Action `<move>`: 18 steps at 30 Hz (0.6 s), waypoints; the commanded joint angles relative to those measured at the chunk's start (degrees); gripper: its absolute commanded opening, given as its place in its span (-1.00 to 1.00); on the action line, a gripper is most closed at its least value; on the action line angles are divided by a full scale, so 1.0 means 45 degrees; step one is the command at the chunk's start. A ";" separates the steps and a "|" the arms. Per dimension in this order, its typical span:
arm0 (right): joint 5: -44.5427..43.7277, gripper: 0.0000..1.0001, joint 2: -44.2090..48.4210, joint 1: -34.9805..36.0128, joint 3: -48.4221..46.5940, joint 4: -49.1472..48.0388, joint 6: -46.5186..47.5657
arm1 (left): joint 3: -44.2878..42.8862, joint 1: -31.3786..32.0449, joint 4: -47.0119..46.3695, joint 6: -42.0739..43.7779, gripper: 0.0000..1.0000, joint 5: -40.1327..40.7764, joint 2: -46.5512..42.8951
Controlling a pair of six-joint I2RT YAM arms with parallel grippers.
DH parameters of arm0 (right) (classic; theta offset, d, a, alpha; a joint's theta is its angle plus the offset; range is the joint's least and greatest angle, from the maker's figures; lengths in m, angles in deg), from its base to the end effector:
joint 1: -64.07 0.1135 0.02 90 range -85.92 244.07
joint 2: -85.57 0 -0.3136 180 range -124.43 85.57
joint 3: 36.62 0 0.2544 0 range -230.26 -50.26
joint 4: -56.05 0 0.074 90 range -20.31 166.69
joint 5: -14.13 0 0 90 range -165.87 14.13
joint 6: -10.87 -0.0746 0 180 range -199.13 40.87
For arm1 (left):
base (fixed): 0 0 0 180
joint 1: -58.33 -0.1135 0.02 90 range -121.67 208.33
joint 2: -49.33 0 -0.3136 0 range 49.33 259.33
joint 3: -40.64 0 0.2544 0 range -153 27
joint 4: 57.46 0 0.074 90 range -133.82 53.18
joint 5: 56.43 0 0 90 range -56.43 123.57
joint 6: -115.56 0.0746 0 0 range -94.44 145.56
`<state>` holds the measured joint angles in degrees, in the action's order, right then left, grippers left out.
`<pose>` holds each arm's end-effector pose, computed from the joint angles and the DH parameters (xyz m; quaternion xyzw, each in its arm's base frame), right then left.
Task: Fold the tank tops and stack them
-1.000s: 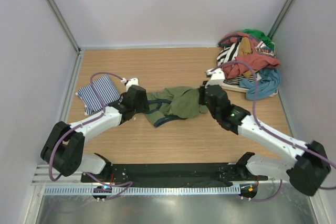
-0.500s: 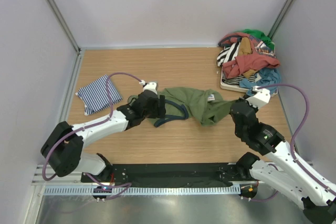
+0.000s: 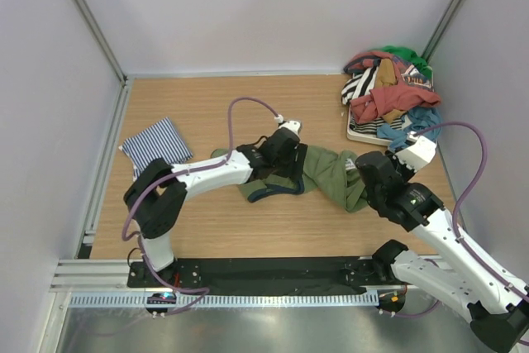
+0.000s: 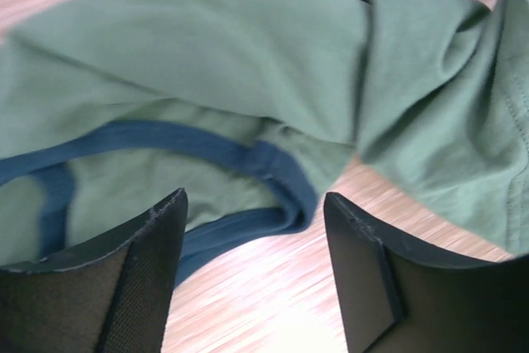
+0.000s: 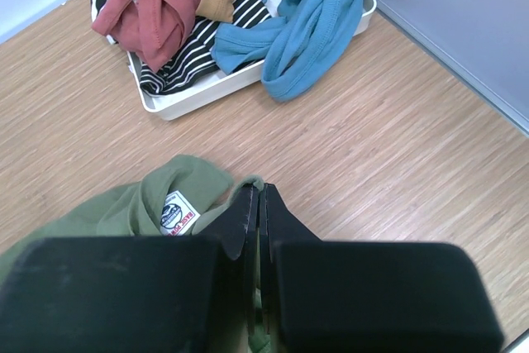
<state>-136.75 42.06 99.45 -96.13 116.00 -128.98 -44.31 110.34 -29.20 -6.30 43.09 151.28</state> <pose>0.1327 0.0143 0.3230 0.2965 0.7622 -0.1148 0.5639 0.2757 -0.3329 0.2411 0.1301 0.9129 -0.1964 0.3334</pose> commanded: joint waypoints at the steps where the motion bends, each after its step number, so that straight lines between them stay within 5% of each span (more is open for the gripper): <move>1: -0.0709 -0.98 -0.0058 -0.0224 -0.0294 -0.0524 -0.0252 | -0.1259 0.0531 0.0600 0.0009 0.34 -0.0319 0.0857; 13: -0.0163 -0.98 0.0098 -0.0752 -0.0276 -0.1168 0.0412 | -0.2629 0.0611 0.1459 -0.0460 0.11 0.0834 0.2636; 16: 0.0052 -0.98 0.0078 -0.0869 -0.0179 -0.1344 0.0530 | -0.3078 0.0533 0.1732 -0.0343 -0.13 0.0970 0.3027; 18: 0.0209 -0.98 0.0059 -0.0927 -0.0120 -0.1500 0.0627 | -0.3409 0.0455 0.1870 -0.0187 -0.52 0.1029 0.3223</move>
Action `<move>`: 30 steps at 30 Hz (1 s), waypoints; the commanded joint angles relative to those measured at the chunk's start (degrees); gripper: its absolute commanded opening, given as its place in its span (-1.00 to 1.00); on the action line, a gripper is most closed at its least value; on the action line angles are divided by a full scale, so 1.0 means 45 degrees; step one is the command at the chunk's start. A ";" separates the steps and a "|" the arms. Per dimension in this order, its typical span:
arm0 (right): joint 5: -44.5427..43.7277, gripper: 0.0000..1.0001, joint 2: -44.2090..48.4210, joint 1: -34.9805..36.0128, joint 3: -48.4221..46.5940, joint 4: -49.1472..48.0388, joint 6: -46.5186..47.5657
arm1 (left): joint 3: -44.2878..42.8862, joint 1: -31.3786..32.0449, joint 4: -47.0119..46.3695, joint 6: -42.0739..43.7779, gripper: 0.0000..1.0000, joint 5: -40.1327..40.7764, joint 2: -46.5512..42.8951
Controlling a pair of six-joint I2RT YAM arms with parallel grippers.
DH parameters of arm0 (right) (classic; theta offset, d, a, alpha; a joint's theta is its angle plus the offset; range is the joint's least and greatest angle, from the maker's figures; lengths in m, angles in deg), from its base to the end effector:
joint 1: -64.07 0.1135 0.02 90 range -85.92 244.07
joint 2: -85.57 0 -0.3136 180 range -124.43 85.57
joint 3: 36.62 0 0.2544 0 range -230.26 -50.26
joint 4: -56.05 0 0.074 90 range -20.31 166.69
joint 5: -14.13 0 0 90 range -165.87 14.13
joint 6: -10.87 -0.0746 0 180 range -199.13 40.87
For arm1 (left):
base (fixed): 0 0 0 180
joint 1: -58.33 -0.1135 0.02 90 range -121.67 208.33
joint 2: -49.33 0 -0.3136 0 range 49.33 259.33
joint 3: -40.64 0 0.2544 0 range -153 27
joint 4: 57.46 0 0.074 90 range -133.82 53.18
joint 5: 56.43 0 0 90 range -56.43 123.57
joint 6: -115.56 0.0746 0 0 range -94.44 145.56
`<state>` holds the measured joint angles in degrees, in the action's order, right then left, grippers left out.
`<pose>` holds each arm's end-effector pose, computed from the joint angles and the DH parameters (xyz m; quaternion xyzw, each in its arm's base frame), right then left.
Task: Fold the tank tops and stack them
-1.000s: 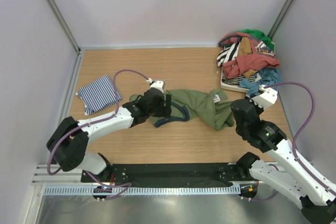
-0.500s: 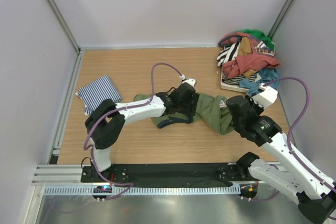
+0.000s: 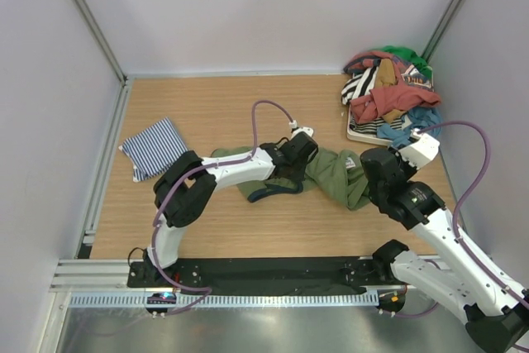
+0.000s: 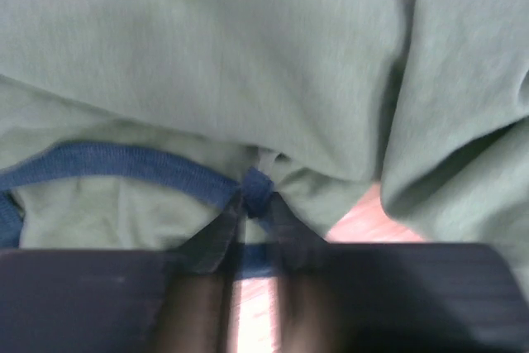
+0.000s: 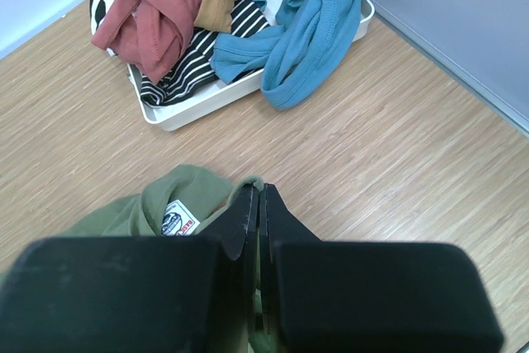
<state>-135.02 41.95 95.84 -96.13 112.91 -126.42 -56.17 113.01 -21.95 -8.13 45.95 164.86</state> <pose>0.1378 0.0100 0.3259 0.3098 0.7564 -0.1167 0.5642 0.2917 -0.3840 0.1957 0.1398 0.9363 -0.1392 0.2905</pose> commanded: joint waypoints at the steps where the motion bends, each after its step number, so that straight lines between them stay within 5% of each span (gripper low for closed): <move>1: -0.0117 -0.98 0.0044 -0.0146 -0.0081 -0.0855 0.0098 | -0.0871 -0.0158 0.0393 0.0415 -0.78 0.0625 0.0245; 2: -0.0058 -0.98 0.0025 -0.0165 -0.0061 -0.0855 0.0098 | -0.0949 -0.0197 0.0530 0.0494 -1.00 0.0705 0.0246; 8: 0.0624 -0.97 -0.0287 -0.0418 0.0524 -0.1342 0.0137 | 0.0277 -0.0723 0.0785 0.1100 -1.00 0.1622 -0.1859; 16: 0.3671 -0.94 -0.2552 -0.1532 0.0524 -0.2416 0.0879 | 0.5160 -0.2990 0.0980 0.0221 -1.00 0.2910 -0.8226; 19: 0.4858 -0.27 -0.2807 -0.1747 0.0953 -0.3099 0.1093 | 0.6294 -0.3009 0.1019 0.0475 -1.00 0.3439 -0.9942; 20: 0.5232 0.20 -0.2904 -0.1767 0.1012 -0.3449 0.1268 | 0.6799 -0.3009 0.0981 0.0514 -1.00 0.3595 -1.0336; 24: 0.8665 0.53 -0.3041 -0.1767 0.1033 -0.4798 0.3610 | 0.8538 -0.3009 -0.0906 0.0593 -1.00 0.2955 -1.1783; 30: 1.2556 0.62 -0.3745 -0.1767 0.1012 -0.5579 0.4414 | 1.0319 -0.3009 -0.2418 0.1158 -1.00 0.3204 -1.2761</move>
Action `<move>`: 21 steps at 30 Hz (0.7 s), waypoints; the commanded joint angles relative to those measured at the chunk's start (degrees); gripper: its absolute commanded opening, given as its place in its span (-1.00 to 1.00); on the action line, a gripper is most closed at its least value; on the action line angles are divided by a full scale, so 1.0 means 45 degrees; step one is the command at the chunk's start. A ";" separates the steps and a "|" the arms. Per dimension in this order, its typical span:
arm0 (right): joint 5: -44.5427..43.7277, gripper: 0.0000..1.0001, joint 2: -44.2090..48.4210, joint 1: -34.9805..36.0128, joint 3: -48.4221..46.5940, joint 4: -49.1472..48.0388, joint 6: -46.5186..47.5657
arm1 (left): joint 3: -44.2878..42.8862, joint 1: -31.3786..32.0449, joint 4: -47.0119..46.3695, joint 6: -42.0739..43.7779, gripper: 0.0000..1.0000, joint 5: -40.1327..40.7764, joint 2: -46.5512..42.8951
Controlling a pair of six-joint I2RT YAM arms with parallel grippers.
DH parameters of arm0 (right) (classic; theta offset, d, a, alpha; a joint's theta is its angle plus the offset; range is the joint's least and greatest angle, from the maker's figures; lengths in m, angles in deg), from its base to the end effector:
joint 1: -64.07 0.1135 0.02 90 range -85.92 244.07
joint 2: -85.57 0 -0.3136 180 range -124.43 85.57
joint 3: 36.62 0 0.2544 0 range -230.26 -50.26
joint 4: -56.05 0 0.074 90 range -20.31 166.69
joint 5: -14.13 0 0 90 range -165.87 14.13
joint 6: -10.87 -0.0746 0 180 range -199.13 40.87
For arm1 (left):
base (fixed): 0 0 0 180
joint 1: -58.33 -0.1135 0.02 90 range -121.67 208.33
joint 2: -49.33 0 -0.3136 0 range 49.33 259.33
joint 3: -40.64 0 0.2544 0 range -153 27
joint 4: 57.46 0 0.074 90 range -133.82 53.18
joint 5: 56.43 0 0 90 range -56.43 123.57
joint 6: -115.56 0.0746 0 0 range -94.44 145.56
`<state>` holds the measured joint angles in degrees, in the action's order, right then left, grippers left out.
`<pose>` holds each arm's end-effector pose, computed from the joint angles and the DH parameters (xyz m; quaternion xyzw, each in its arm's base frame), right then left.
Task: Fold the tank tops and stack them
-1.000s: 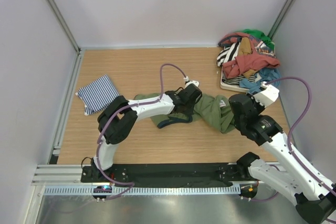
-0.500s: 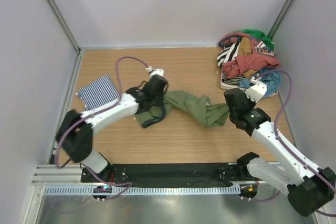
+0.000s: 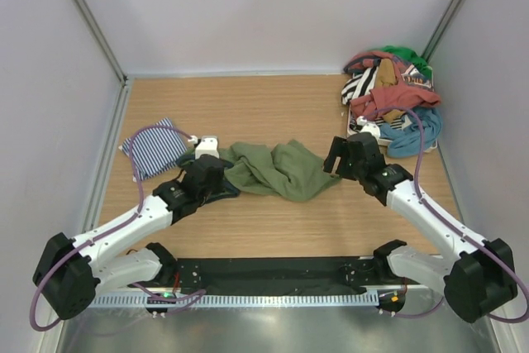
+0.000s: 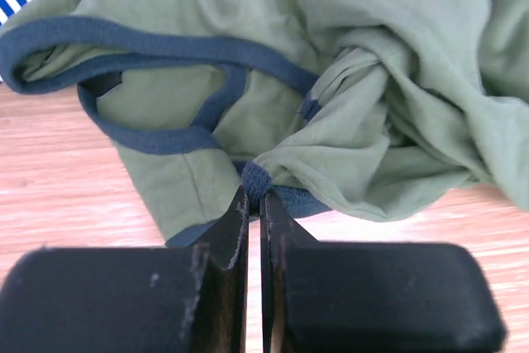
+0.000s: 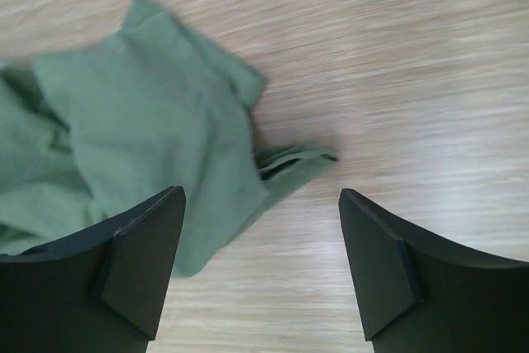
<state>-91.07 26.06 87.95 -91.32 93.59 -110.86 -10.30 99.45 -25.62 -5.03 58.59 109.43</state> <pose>0.2112 0.0721 0.2641 0.1154 0.9010 0.0798 0.4106 0.1878 -0.1220 0.2520 -0.0079 0.8929 -0.0774 0.4436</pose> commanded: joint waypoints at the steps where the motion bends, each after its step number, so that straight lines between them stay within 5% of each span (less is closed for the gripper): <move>1: 0.3179 0.64 -0.0388 0.0006 0.0041 -0.1442 0.0976 | 0.0183 0.0002 -0.1621 0.0469 -1.00 0.0688 -0.0483; 5: 0.5115 0.71 -0.1481 0.0259 0.0024 -0.2206 0.1307 | 0.0749 0.0002 -0.2032 0.0178 -1.00 0.1062 -0.0698; 15: 0.4706 0.82 -0.5056 0.1080 -0.0758 -0.2889 0.1464 | 0.0652 0.0002 -0.1680 -0.0077 -1.00 0.1589 -0.0406; 17: 0.4493 0.38 -0.5678 0.1139 -0.1128 -0.2987 0.1425 | 0.0613 -0.0076 -0.1641 -0.0116 -1.00 0.1589 -0.0386; 18: 0.4105 -0.26 -0.5953 0.1139 -0.1420 -0.2890 0.1367 | 0.0613 -0.0134 -0.1641 -0.0194 -1.00 0.1551 -0.0347; 21: 0.2813 -0.95 -0.7084 0.0517 -0.3467 -0.1779 0.1541 | 0.0671 -0.0446 -0.1641 -0.0253 -1.00 0.1278 -0.0347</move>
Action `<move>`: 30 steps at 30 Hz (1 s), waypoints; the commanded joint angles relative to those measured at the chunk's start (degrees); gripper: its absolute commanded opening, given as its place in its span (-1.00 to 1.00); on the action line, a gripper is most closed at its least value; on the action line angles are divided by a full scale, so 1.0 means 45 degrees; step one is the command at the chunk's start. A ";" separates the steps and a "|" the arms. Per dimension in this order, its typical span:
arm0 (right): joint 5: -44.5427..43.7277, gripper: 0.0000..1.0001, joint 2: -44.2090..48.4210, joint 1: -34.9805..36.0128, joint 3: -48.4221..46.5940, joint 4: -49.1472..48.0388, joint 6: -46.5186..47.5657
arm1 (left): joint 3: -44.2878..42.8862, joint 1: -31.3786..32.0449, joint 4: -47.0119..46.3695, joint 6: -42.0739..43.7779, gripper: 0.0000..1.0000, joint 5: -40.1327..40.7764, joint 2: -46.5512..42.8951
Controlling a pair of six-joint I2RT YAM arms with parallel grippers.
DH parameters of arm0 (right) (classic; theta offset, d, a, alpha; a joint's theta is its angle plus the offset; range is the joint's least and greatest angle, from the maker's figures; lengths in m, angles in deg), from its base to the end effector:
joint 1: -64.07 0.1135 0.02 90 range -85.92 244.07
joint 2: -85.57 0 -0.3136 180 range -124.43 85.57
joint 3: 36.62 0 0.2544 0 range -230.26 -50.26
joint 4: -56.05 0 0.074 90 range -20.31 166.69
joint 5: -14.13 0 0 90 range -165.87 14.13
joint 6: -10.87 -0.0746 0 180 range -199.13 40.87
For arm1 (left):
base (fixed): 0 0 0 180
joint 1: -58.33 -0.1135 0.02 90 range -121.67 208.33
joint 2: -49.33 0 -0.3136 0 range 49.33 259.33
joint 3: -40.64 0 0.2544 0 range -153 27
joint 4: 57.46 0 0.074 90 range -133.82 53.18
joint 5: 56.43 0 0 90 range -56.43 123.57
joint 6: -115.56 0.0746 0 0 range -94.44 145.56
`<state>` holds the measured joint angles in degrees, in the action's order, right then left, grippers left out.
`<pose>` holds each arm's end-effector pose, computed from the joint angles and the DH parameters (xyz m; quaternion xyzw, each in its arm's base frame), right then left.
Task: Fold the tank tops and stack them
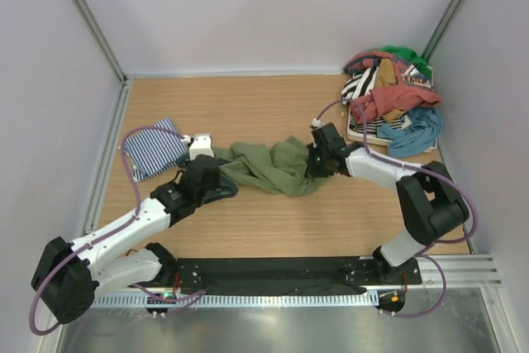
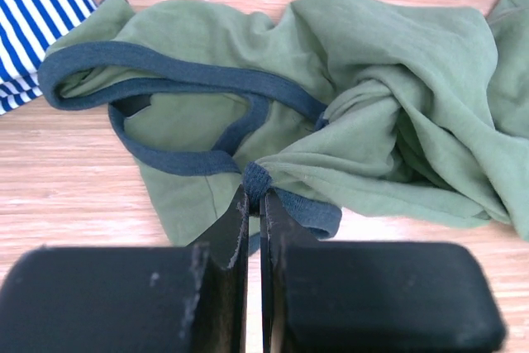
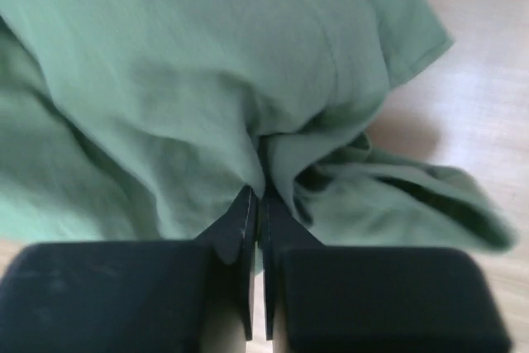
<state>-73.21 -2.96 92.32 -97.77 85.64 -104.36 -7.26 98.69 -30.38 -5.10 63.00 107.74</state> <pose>0.2792 0.1539 0.1855 -0.0319 0.9580 0.1477 0.2438 0.1883 -0.1119 0.2495 -0.0384 0.8742 -0.0626 0.4800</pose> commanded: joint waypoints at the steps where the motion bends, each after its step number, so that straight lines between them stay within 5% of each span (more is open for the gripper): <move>1: -0.1331 -0.98 -0.0890 -0.0728 -0.3182 0.0475 0.0061 | 0.0035 -0.0471 -0.0582 -0.0297 -1.00 0.0238 0.0027; 5: -0.1584 -0.97 -0.1497 -0.2427 -0.5338 0.0792 -0.0678 | 0.0152 -0.0960 -0.0465 -0.0434 -1.00 0.0042 0.0008; 7: -0.1431 -0.78 -0.2102 -0.3054 -0.6467 0.1142 -0.0896 | 0.0153 -0.1117 -0.0426 -0.0473 -1.00 0.0003 0.0047; 8: -0.1585 -0.53 -0.2355 -0.3190 -0.6803 0.1318 -0.1032 | 0.0153 -0.1156 -0.0445 -0.0473 -1.00 0.0003 0.0105; 9: -0.1683 0.09 -0.2590 -0.3308 -0.7077 0.1475 -0.1110 | 0.0133 -0.1195 -0.0426 -0.0492 -1.00 -0.0016 0.0125; 12: -0.1704 0.82 -0.2456 -0.3309 -0.7042 0.1359 -0.1131 | 0.0094 -0.1195 -0.0368 -0.0493 -1.00 -0.0075 0.0125; 15: -0.1041 0.82 -0.1346 -0.3232 -0.5620 0.0560 -0.0761 | 0.0191 -0.1215 -0.0329 -0.0512 -1.00 -0.0017 -0.0128; 20: -0.0026 0.49 0.0627 -0.2608 -0.2455 -0.0573 -0.0214 | 0.0270 -0.1234 -0.0251 -0.0571 -1.00 0.0275 -0.0519; 26: -0.0220 0.73 0.0163 -0.2138 -0.1669 -0.0496 0.0100 | 0.0387 -0.1273 -0.0114 -0.0668 -1.00 0.0686 -0.0949; 30: -0.0531 0.66 -0.0947 -0.1709 -0.2234 -0.0342 0.0061 | 0.0368 -0.1371 0.0003 -0.0707 -1.00 0.0706 -0.0949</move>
<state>-74.59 -4.41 83.30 -105.29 85.70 -104.87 -5.84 93.14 -29.95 -7.32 63.22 104.20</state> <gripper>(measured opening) 0.839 0.020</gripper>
